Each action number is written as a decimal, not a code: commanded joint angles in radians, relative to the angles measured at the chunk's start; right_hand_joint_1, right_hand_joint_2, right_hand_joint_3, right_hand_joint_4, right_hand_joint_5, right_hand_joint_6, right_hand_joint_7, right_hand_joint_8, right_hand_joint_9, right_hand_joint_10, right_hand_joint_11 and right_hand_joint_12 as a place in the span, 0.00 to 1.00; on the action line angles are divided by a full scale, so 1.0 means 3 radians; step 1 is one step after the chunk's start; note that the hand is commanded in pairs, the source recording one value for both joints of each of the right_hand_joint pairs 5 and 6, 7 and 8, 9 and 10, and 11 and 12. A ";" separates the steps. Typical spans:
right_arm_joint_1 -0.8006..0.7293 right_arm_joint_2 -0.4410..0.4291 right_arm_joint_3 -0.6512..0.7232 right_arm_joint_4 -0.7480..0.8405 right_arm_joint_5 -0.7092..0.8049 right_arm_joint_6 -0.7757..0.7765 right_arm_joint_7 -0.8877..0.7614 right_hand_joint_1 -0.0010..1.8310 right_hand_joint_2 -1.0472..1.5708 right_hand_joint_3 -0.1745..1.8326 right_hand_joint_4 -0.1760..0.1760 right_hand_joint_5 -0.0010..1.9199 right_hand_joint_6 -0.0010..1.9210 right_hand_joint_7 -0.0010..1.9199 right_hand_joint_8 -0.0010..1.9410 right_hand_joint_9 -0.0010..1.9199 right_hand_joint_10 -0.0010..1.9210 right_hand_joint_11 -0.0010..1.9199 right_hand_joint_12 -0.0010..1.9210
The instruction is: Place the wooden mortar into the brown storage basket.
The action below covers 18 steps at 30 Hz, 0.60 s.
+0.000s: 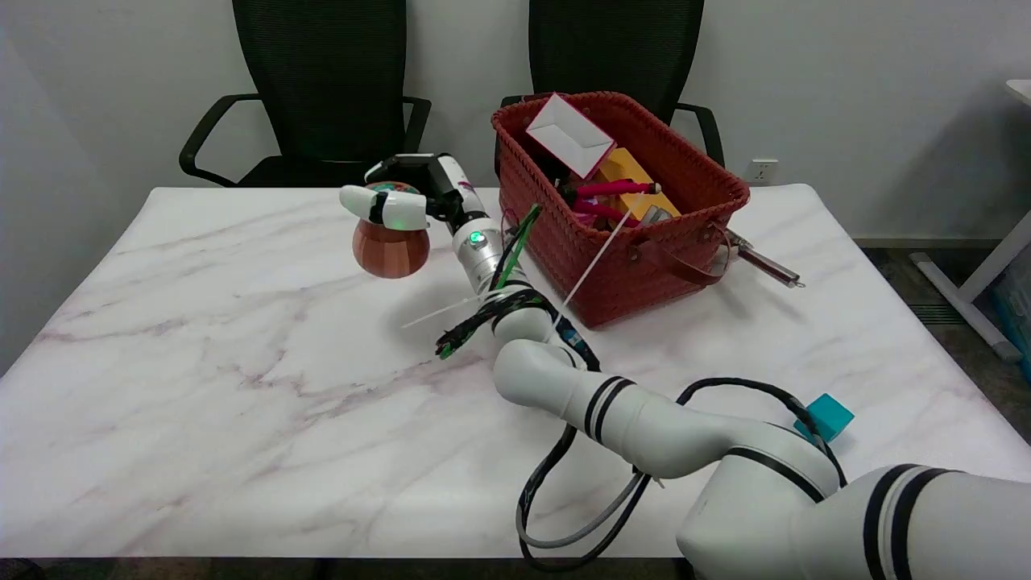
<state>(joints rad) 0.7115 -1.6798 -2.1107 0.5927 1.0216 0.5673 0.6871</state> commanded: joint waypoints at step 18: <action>-0.0043 0.0488 0.0162 0.1009 -0.0059 0.0238 -0.0449 0.71 0.85 0.56 0.50 0.65 0.65 0.78 0.77 0.71 0.71 0.61 0.61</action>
<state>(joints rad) 0.6876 -1.6104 -2.1035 0.7651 1.0067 0.5987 0.6433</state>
